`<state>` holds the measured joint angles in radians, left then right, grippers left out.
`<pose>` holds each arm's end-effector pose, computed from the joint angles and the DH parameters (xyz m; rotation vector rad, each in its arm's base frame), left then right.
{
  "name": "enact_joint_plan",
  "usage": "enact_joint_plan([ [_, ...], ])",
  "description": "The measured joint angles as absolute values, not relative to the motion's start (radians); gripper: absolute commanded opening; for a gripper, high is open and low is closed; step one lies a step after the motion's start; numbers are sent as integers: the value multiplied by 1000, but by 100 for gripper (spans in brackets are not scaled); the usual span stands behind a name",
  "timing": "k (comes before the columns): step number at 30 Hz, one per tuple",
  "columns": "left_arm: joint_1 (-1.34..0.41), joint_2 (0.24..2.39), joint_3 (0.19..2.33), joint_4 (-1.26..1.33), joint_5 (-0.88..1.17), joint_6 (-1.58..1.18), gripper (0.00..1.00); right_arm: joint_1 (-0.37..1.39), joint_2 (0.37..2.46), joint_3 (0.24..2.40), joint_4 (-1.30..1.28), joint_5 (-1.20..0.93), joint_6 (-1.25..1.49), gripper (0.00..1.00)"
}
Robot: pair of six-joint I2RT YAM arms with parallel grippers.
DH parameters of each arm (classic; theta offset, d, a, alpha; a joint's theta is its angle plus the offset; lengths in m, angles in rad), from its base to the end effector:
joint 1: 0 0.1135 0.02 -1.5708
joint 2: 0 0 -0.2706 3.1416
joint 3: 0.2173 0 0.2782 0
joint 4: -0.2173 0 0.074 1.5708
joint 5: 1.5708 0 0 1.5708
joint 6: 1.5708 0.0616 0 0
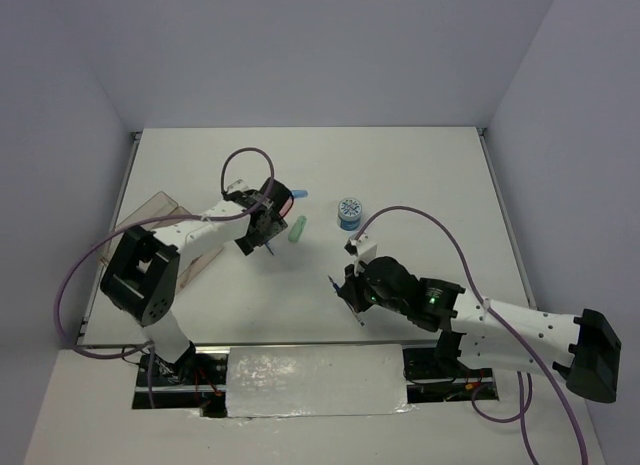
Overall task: Sort the stationery into containers
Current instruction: Close the pen cap on the pen.
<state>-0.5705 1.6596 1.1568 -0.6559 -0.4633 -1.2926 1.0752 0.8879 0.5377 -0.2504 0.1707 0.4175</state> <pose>0.3201 -0.1727 0.1864 -1.0104 2.3228 -0.0684 0.1215 0.2027 0.2104 -0.6272 2.1505 0.6603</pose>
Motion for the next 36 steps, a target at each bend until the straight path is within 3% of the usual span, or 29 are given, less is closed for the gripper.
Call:
enact_joint_plan([
  [12,-575,1863,1323,-749,-451,-1338,73,1076,886,494,-239,167,418,0],
  [23,-582,1925,1335,-794,-445,-1367,70,1076,824,463,-232,167,418,0],
  [28,-582,1942,1336,-781,-440,-1371,50,1076,821,463,-232,163,418,0],
  [30,-582,1939,1325,-760,-439,-1373,49,1076,821,463,-232,163,418,0],
  [32,-583,1926,1303,-738,-442,-1375,41,1076,819,463,-233,163,418,0],
  [33,-583,1921,1295,-731,-443,-1375,30,1076,818,463,-232,161,418,0],
  [35,-583,1914,1284,-724,-444,-1378,18,1076,817,463,-232,158,418,0],
  [36,-583,1911,1280,-720,-444,-1373,4,1076,817,463,-230,154,418,0],
])
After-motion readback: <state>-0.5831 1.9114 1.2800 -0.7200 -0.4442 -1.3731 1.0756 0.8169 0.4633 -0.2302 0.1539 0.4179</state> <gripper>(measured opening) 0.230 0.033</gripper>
